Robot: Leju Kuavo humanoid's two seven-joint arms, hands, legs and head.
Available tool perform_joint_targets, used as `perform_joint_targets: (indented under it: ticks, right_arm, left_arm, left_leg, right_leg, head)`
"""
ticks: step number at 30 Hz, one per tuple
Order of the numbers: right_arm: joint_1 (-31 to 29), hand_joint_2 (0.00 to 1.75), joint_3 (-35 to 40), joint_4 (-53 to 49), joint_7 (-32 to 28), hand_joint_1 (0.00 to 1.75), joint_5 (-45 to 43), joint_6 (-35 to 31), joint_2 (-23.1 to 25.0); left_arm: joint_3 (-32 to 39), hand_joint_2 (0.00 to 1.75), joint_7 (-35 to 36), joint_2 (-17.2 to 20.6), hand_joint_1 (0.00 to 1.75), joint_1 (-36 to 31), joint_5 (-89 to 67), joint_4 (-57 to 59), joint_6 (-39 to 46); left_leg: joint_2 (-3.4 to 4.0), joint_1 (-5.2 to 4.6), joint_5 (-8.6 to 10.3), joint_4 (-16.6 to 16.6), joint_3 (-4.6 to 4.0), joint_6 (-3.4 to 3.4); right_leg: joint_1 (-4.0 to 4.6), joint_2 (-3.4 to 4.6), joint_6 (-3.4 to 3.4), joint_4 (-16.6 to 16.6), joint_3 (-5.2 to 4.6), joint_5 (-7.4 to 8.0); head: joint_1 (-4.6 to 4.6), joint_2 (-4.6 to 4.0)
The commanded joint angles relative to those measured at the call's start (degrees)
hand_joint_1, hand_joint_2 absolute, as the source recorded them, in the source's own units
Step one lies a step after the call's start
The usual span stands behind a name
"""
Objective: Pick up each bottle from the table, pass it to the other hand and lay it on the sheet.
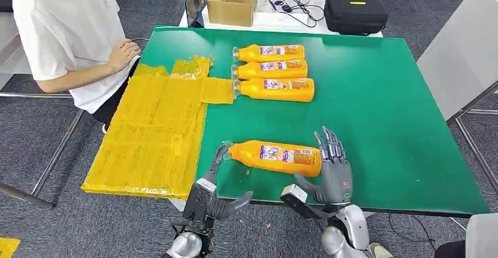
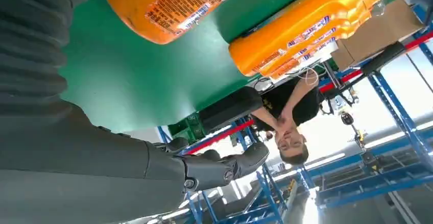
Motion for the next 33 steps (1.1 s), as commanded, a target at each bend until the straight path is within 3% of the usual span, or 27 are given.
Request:
perform_joint_targets:
  ticks: [1, 8, 12, 16, 25, 33]
  right_arm:
    - [-7.5, 1.75, 5.6, 12.1, 6.7, 0.00, 4.9, 4.3, -3.4]
    - [-12.6, 1.75, 6.9, 23.1, 7.4, 0.00, 5.0, 7.1, -2.0]
    - [-14.4, 1.75, 8.6, 24.9, 14.8, 0.00, 8.3, 11.7, -2.5]
    - [-18.2, 1.75, 9.9, 28.9, 23.7, 0.00, 10.7, 21.7, -2.1]
    - [-22.1, 1.75, 12.0, 31.1, 23.2, 0.00, 12.5, 24.1, -0.5]
    - [-22.1, 1.75, 12.4, 31.2, 22.6, 0.00, 12.6, 23.9, -0.4]
  left_arm:
    - [-1.0, 1.75, 0.3, 0.4, 0.00, -2.1, 0.1, 3.9, -0.3]
    - [-1.2, 1.75, 0.6, 0.5, 0.00, -2.2, 0.0, 3.4, -0.5]
    - [-0.6, 1.75, 1.2, 0.7, 0.00, -1.5, -0.8, 1.9, 0.1]
    - [0.7, 1.75, 2.2, 0.4, 0.00, -0.9, -2.2, 1.3, 0.3]
    - [1.6, 1.75, 2.3, -0.2, 0.00, -1.6, -2.9, 1.6, -0.8]
    - [1.7, 1.75, 2.2, -0.3, 0.00, -1.6, -3.0, 1.5, -1.0]
  left_leg:
    - [0.10, 0.08, -0.10, 0.0, 0.29, -0.09]
    - [0.08, 0.03, -0.02, 0.0, 0.12, -0.05]
    - [0.11, 0.06, -0.07, 0.0, 0.21, -0.08]
    - [0.19, 0.06, -0.11, 0.0, 0.24, -0.08]
    - [0.12, 0.13, 0.02, 0.0, 0.30, -0.12]
    - [0.08, 0.09, 0.10, 0.0, 0.34, -0.04]
  right_leg:
    - [0.11, 0.03, -0.15, -0.1, 0.30, -0.06]
    - [0.05, 0.04, -0.11, -0.1, 0.12, 0.01]
    - [0.09, 0.04, -0.15, -0.1, 0.20, -0.04]
    - [0.09, 0.12, -0.15, 0.0, 0.21, -0.05]
    - [0.16, -0.01, -0.22, 0.0, 0.29, 0.04]
    - [0.11, -0.02, -0.10, -0.1, 0.33, 0.10]
  head:
    - [0.00, 0.00]
    - [-0.02, 0.00]
    - [0.00, 0.00]
    - [0.00, 0.00]
    - [0.00, 0.00]
    - [0.00, 0.00]
